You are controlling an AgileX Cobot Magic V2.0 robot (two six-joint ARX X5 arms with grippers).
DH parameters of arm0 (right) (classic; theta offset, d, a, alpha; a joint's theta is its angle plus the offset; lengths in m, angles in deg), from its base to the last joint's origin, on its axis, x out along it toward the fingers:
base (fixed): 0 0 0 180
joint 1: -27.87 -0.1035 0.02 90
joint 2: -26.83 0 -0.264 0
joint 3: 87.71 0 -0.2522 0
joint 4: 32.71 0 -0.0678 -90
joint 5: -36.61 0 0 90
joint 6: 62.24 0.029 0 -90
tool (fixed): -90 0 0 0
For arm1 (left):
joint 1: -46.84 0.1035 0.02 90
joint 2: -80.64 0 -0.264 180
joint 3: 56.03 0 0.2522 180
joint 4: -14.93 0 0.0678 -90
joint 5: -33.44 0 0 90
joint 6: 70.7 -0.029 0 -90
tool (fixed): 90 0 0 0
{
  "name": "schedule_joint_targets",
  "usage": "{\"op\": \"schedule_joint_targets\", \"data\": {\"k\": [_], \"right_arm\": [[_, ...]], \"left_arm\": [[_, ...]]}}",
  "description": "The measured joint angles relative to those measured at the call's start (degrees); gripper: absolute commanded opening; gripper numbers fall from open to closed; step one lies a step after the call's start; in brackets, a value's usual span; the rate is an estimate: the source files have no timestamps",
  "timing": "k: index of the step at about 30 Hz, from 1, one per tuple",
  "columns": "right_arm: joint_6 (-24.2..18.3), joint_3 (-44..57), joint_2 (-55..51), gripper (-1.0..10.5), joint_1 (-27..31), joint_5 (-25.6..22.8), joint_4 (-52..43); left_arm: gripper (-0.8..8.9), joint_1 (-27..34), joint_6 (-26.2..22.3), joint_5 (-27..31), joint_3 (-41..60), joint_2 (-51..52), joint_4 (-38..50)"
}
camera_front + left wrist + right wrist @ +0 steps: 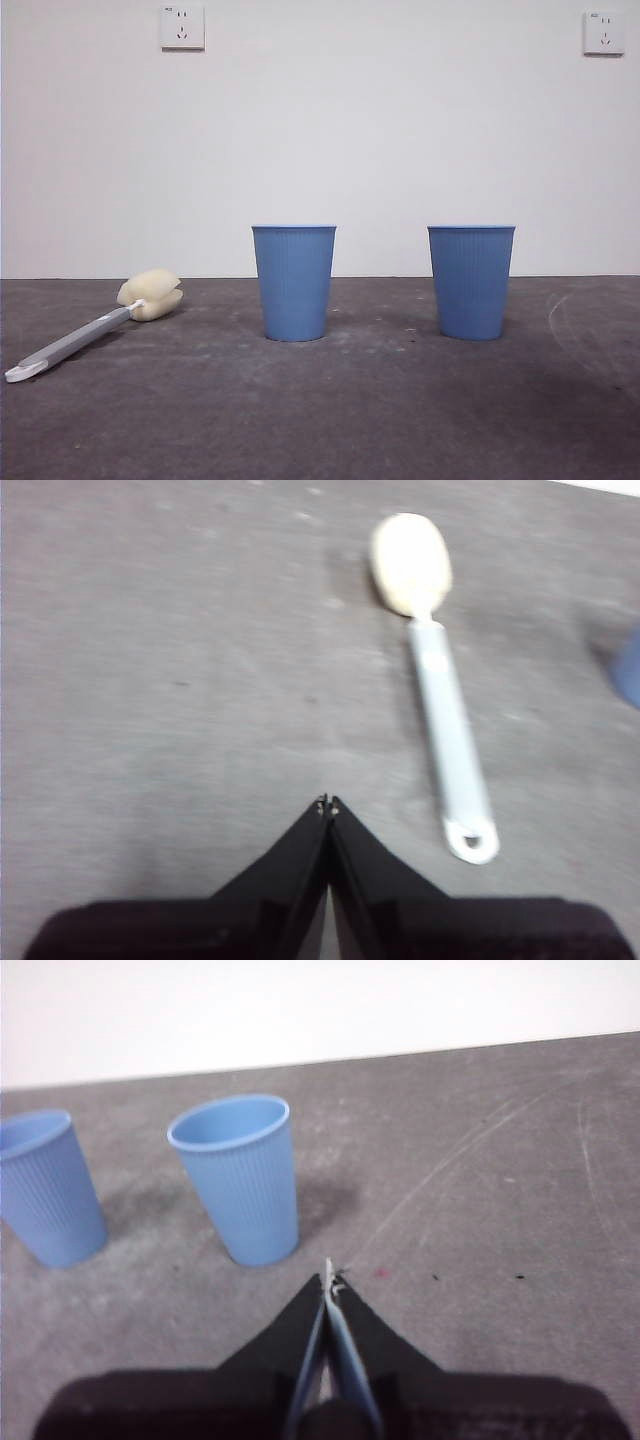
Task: Pick up the cup brush,pick up the cup,insert the brush into the cup,clean the cup,put the cup brush back,put the cup back to the fixed position on the table
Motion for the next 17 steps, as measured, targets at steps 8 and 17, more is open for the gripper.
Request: {"op": "schedule_joint_targets", "data": {"k": [8, 17], "right_arm": [[6.91, -9.31, 2.56, -0.1, 0.00, 0.00, -0.07], [5.75, -26.21, 14.23, -0.1, 0.00, 7.48, 11.15]], "left_arm": [[-0.07, 0.00, 1.38, -4.72, -12.04, -1.46, -7.52], [-0.07, 0.00, 1.31, -10.67, -29.35, -5.62, -22.29]]}}
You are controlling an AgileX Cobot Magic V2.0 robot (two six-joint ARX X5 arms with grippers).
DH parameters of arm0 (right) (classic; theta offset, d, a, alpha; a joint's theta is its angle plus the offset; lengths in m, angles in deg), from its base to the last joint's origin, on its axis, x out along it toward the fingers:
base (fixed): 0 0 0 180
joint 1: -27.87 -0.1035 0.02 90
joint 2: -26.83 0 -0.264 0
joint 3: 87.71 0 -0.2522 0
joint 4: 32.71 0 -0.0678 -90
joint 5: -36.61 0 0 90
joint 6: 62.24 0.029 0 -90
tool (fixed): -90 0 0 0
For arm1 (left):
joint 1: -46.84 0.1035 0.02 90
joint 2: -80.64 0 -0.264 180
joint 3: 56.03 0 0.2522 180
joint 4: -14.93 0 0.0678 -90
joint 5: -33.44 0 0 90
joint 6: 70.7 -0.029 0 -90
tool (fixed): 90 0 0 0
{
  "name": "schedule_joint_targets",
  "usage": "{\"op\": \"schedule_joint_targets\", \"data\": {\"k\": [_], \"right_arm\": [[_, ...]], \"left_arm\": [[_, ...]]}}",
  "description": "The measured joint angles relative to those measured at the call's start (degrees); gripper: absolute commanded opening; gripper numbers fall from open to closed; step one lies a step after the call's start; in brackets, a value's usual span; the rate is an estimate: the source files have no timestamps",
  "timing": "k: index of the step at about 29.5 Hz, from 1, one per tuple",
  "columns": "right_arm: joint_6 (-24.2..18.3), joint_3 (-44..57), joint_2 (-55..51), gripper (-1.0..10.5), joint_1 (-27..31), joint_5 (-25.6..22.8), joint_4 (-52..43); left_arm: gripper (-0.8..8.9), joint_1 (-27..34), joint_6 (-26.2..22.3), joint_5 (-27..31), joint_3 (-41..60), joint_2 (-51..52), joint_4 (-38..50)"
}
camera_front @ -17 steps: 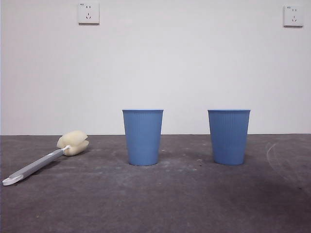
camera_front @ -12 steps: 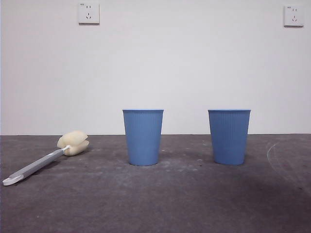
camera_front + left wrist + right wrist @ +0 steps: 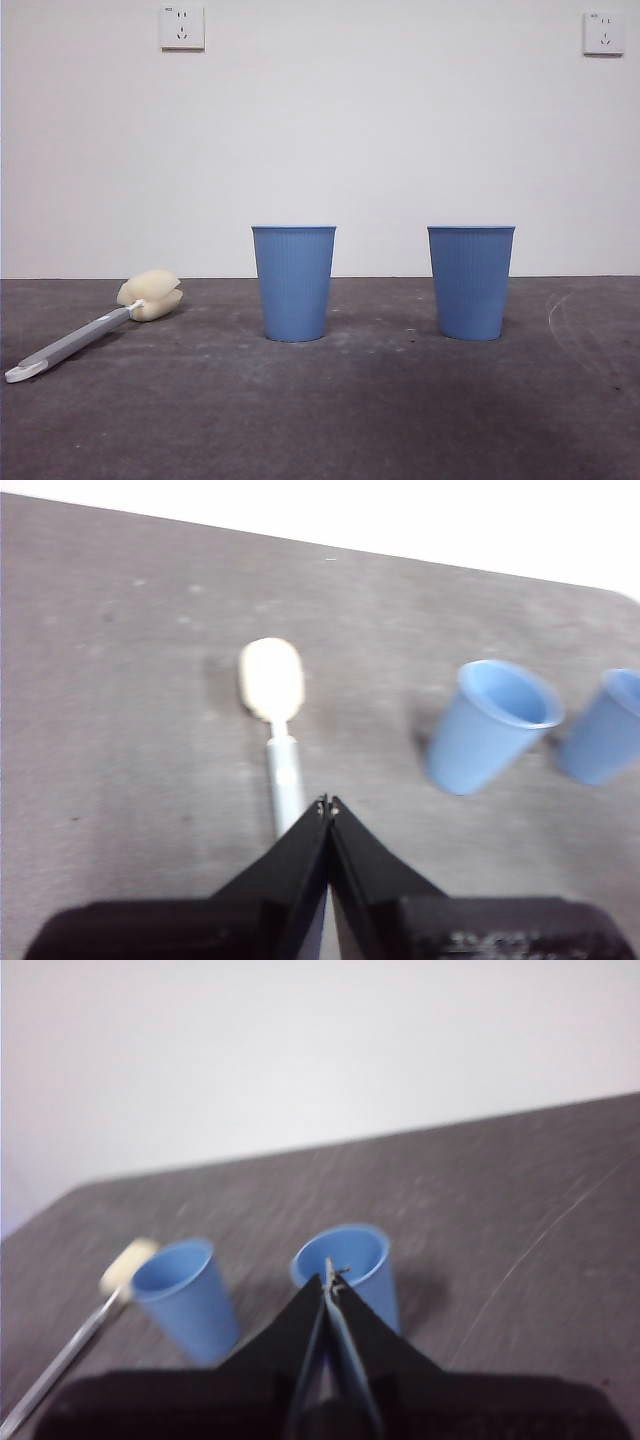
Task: Pick up the cup brush,pick up the cup,insert the brush into the cup,clean the cup,put the cup brush back,put the cup back to the fixed position on the table
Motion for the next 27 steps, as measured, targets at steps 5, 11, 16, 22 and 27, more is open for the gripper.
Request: {"op": "schedule_joint_targets", "data": {"k": [5, 11, 16, 22, 27], "right_arm": [[-7.52, -10.86, 7.48, -0.1, 0.00, 5.27, 15.85], [-15.61, -20.11, 12.59, -0.1, 0.00, 6.05, 31.65], [-18.45, -23.63, 13.55, 0.0, 0.00, 6.05, 33.00], [-19.19, -24.39, 13.57, 5.8, 0.00, 6.05, 33.05], [-17.77, -24.39, 13.57, 6.3, 0.00, 6.05, 34.14]], "left_arm": [[-0.07, 0.00, -2.99, -3.52, -9.35, -2.32, -12.26], [-0.07, -0.33, -7.08, -4.11, -16.98, -4.39, -24.41], [-0.05, -1.16, -8.13, -4.13, -18.18, -4.76, -25.44], [6.52, -1.29, -8.11, -4.83, -18.23, -6.36, -25.57], [6.68, -1.79, -7.50, -7.87, -18.23, -8.74, -25.57]]}}
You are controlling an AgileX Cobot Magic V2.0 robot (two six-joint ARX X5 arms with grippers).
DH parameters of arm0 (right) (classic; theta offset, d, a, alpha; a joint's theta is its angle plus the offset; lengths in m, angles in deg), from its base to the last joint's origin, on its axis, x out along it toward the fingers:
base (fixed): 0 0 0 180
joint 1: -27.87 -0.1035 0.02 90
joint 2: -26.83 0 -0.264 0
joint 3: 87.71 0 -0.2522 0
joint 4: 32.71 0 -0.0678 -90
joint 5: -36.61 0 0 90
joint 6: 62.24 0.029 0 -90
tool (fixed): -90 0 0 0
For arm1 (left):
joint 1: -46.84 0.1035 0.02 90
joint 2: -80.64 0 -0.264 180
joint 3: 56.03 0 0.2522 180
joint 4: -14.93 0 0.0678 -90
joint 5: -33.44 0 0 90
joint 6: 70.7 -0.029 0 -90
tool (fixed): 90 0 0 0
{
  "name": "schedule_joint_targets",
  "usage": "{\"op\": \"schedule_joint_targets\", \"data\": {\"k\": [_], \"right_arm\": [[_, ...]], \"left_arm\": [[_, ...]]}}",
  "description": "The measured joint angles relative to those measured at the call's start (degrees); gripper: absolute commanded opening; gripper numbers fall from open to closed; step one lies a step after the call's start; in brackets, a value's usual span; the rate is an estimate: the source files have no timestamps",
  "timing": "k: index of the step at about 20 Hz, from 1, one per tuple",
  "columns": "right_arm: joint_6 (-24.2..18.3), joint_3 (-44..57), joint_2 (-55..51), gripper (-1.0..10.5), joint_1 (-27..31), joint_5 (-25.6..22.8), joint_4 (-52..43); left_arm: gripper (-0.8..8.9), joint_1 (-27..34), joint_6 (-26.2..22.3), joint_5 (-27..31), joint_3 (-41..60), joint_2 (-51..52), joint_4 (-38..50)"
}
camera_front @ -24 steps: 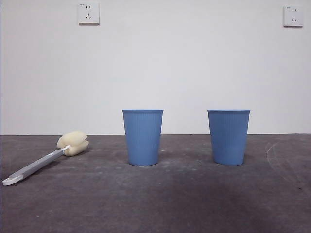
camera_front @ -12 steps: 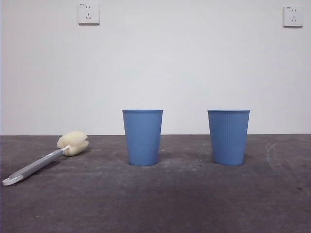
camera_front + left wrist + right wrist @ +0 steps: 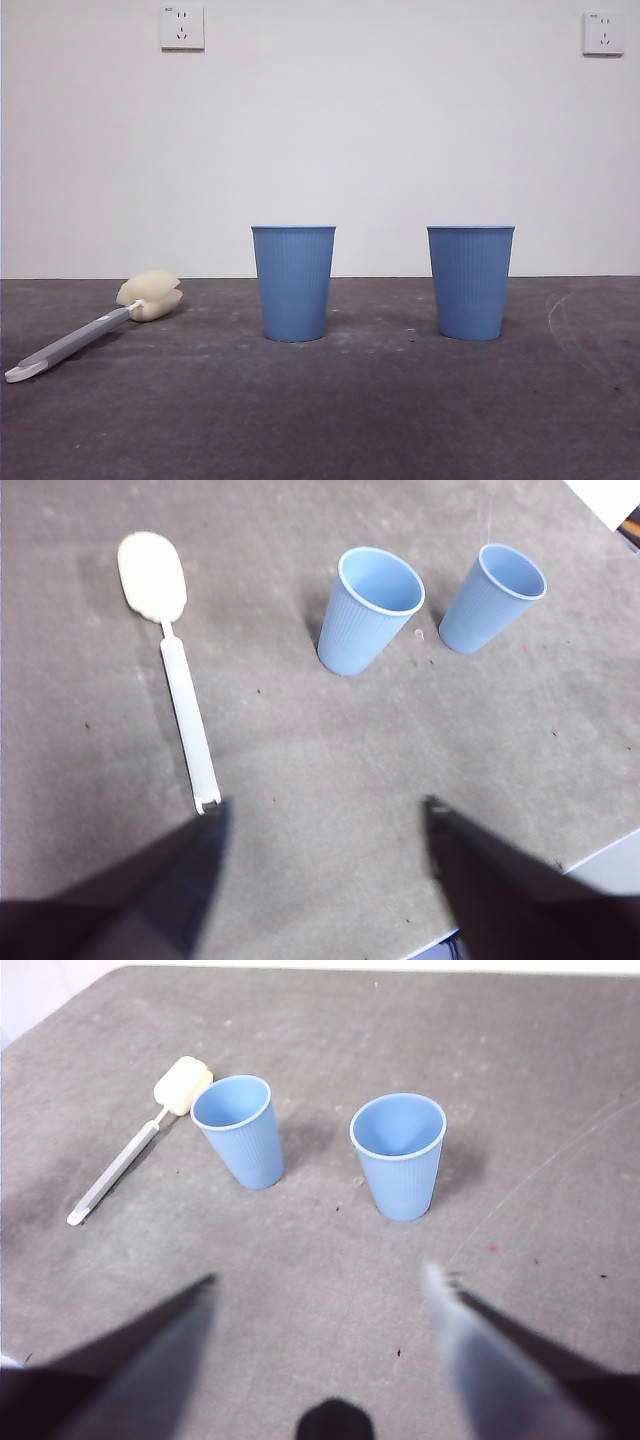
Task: Pick up the cup brush,pick up the cup,insert the brush into the cup,clean the cup,put the cup brush back,put the cup back to the fixed position on the table
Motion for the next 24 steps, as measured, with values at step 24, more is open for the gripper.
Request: {"op": "schedule_joint_targets", "data": {"k": [24], "right_arm": [[0.61, -0.02, 2.16, 6.3, 0.00, 0.00, 0.33]], "left_arm": [[6.55, -15.43, 0.72, 24.41, -0.11, -55.19, 28.76]]}}
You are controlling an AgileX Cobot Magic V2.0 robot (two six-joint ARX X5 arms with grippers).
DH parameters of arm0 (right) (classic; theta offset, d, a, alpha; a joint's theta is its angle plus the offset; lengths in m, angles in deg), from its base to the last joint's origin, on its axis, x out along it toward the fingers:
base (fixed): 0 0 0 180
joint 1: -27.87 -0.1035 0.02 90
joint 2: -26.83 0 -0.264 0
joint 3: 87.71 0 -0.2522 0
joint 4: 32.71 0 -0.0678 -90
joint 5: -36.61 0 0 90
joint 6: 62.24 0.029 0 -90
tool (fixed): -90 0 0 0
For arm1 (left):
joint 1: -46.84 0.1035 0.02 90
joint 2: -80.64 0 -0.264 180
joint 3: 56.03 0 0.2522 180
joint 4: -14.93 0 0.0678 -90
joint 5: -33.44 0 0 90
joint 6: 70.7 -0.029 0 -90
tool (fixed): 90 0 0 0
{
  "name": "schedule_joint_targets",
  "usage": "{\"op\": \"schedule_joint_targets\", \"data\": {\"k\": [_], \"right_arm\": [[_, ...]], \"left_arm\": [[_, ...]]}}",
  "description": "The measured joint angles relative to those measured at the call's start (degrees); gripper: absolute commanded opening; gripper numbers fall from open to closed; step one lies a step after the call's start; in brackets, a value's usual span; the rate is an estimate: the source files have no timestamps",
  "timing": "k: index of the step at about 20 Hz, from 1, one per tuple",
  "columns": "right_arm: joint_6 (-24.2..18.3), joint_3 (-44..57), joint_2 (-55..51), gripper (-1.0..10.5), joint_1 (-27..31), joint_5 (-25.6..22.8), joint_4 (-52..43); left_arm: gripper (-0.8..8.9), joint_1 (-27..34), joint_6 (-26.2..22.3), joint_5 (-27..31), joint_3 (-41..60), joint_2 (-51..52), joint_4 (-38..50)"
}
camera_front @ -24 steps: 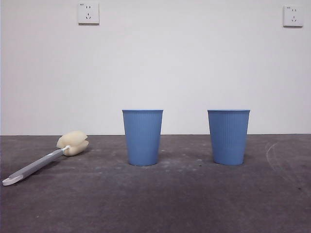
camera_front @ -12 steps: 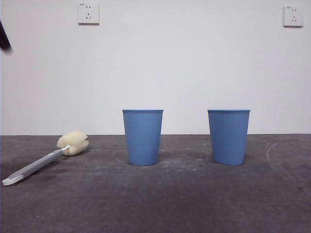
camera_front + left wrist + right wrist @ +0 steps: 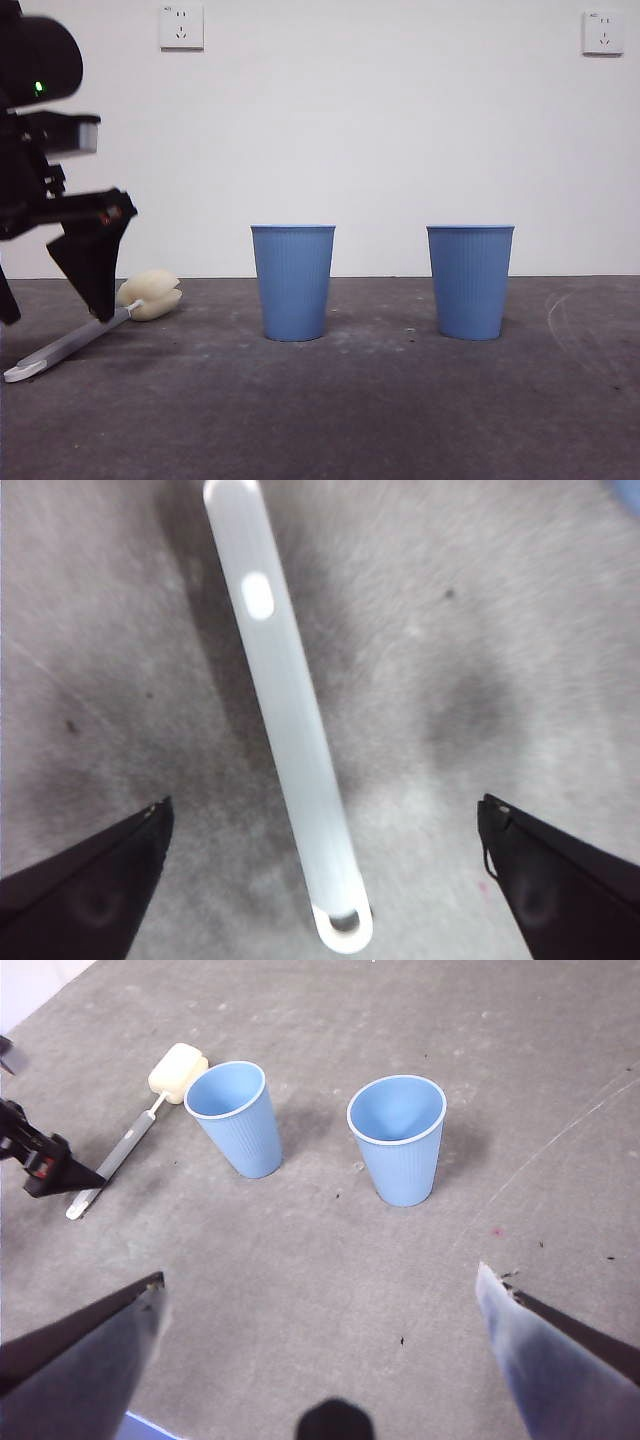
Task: Pick up the cup brush,pick up the cup,insert the brush into the cup,clean the cup,put the cup brush back,put the cup back to the fixed position on the table
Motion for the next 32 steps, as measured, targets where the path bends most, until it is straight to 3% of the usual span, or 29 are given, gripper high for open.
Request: {"op": "schedule_joint_targets", "data": {"k": [6, 8, 10, 11, 15, 17, 23, 32], "right_arm": [[0.00, 0.00, 0.76, 6.3, 0.00, 0.00, -0.04], [0.00, 0.00, 0.85, 6.3, 0.00, 0.00, -0.11], [0.00, 0.00, 0.85, 6.3, 0.00, 0.00, -0.13], [0.00, 0.02, 0.85, 6.3, 0.00, 0.00, -0.11], [0.00, 0.02, 0.85, 6.3, 0.00, 0.00, -0.07], [0.00, 0.00, 0.85, 6.3, 0.00, 0.00, -0.07], [0.00, 0.00, 0.85, 6.3, 0.00, 0.00, -0.07], [0.00, 0.00, 0.96, 6.3, 0.00, 0.00, -0.07]], "left_arm": [[6.50, -0.02, 1.92, 0.42, 0.00, -4.50, 1.86], [5.51, -0.04, 2.34, 0.48, -0.13, -5.31, 1.90], [5.24, -0.13, 2.91, 0.87, -0.42, -5.70, 1.84], [4.82, -0.13, 3.23, 0.90, -0.50, -5.77, 1.84], [1.44, 0.00, 3.39, 1.46, -0.52, -5.97, 1.90], [0.59, -0.02, 3.41, 1.44, -0.52, -6.01, 1.90], [-0.11, -0.02, 3.98, 0.94, -0.52, -6.14, 1.66], [-0.08, 1.16, 3.56, -0.24, -0.50, -1.01, 0.24]]}}
